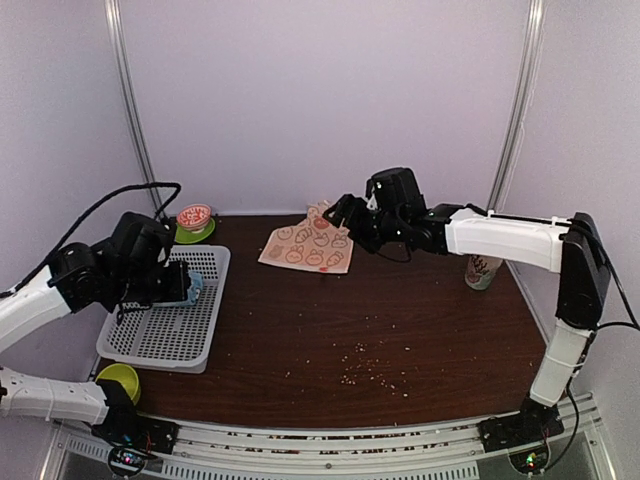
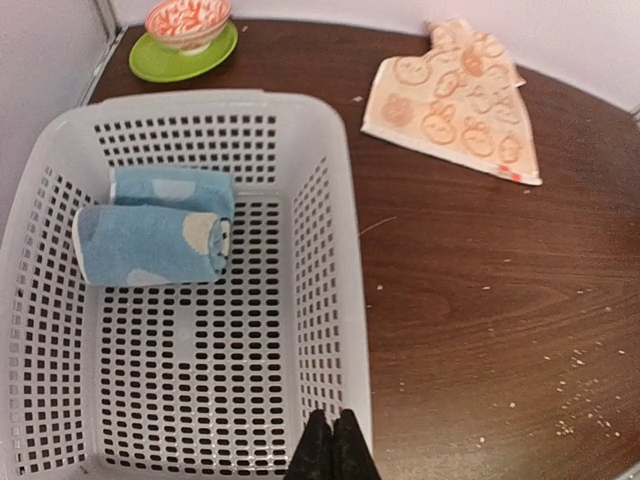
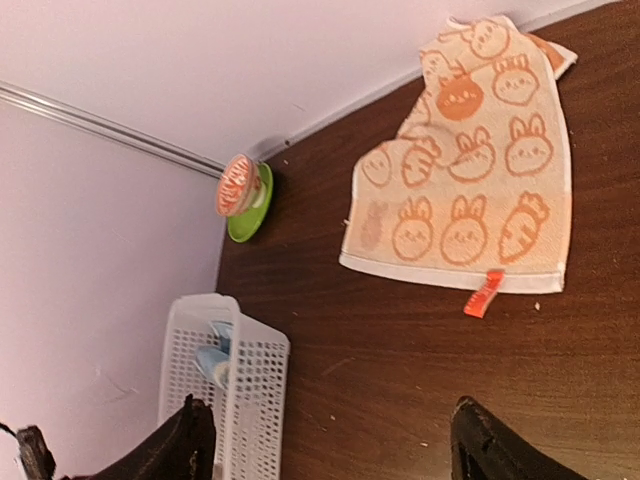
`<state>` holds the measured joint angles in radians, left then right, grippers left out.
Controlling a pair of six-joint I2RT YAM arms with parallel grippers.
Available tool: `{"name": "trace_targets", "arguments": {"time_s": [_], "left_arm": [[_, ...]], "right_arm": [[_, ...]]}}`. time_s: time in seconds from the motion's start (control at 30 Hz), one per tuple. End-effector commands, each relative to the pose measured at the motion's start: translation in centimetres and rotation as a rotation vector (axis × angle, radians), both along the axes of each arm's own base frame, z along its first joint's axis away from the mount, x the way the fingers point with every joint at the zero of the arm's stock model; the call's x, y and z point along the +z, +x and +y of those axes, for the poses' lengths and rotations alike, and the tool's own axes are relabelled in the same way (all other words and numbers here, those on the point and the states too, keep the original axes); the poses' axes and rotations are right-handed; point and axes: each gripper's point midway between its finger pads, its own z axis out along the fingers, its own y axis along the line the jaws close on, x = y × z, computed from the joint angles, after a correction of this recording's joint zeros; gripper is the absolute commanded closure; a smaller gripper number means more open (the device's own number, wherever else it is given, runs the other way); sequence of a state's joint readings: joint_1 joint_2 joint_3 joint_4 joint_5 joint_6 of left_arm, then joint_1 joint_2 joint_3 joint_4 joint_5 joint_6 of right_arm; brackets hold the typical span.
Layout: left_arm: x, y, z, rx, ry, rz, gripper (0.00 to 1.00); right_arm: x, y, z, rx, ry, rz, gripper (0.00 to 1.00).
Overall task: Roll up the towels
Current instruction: Put down the bin at the corner of the board.
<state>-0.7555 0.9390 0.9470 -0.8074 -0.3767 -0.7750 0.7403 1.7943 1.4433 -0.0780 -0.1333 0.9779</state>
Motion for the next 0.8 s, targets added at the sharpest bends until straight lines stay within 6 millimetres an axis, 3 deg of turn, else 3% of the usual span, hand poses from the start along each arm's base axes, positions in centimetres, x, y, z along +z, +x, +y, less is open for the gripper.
{"name": "trace_targets", "arguments": {"time_s": [0.0,0.13,0.37,0.53,0.77], "left_arm": [[-2.0,3.5,1.7,0.11,0.038,0.07,1.0],[-5.9,5.1,3.9,0.2,-0.01,0.18,1.0],[-9.9,7.3,7.2,0.328,-0.017,0.296,1.0],[-11.7,8.6,9.0,0.402,-0.006,0.338,1.0],[-13.4,12.0,10.4,0.45,-0.002,0.369,1.0]], "right_arm": [[-1.7,-1.3,0.3,0.069,-0.086,-0.029,0.2],[-3.1,-0.6,-0.8,0.07,-0.066,-0.011,0.21],[-4.4,0.4,-2.2,0.073,-0.004,0.027,0.23],[-4.2,1.2,-3.6,0.055,0.007,0.021,0.24],[-4.5,1.9,-4.5,0.038,0.023,0.031,0.25]]}}
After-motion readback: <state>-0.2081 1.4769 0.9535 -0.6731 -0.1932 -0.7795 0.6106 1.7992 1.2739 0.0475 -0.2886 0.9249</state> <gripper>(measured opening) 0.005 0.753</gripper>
